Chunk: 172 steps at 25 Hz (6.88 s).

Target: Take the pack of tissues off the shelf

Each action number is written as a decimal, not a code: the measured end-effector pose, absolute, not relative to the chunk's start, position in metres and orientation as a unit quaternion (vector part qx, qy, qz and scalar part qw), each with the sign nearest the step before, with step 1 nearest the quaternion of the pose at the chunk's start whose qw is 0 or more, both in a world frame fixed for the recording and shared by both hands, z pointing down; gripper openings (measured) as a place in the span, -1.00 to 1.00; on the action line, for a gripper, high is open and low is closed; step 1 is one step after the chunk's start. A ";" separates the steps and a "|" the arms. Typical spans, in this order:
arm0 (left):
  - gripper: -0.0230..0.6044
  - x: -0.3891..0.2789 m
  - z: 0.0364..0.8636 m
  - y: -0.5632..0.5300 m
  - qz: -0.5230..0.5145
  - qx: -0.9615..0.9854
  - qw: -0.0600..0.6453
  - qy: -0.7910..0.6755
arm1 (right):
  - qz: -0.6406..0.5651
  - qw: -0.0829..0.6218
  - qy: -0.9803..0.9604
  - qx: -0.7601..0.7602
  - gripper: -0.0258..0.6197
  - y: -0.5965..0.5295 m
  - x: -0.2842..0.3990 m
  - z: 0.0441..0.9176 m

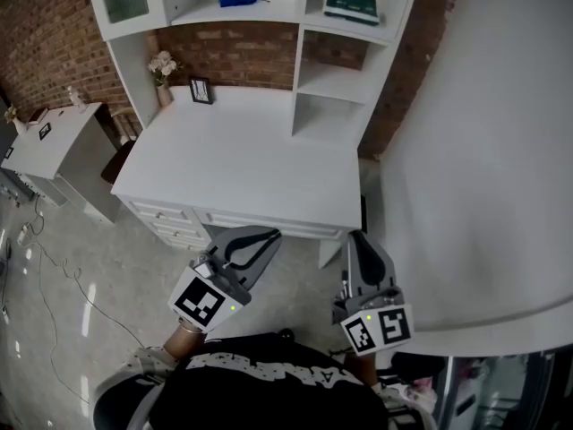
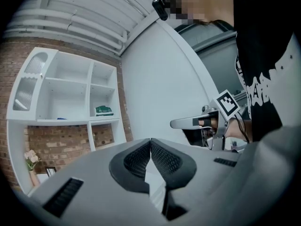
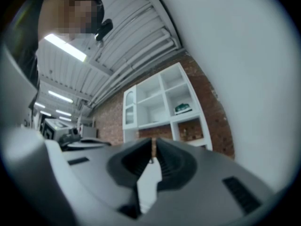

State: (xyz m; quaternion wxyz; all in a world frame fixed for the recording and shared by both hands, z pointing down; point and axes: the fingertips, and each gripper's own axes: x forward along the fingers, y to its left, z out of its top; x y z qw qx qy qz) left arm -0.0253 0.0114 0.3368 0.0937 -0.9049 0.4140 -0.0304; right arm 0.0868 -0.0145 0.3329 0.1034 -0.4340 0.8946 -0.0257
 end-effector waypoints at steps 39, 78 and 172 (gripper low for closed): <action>-0.81 0.037 0.319 -0.085 0.027 -0.910 0.126 0.395 | 0.031 0.092 0.870 -0.484 -0.82 -0.089 0.163 0.320; -0.80 -0.056 0.257 -0.300 0.062 -0.884 0.181 0.427 | 0.126 0.053 0.852 -0.506 -0.74 -0.301 0.096 0.257; -0.44 -0.053 0.148 -0.557 -0.084 -0.837 0.091 0.532 | 0.044 -0.105 0.885 -0.451 -0.53 -0.582 0.064 0.163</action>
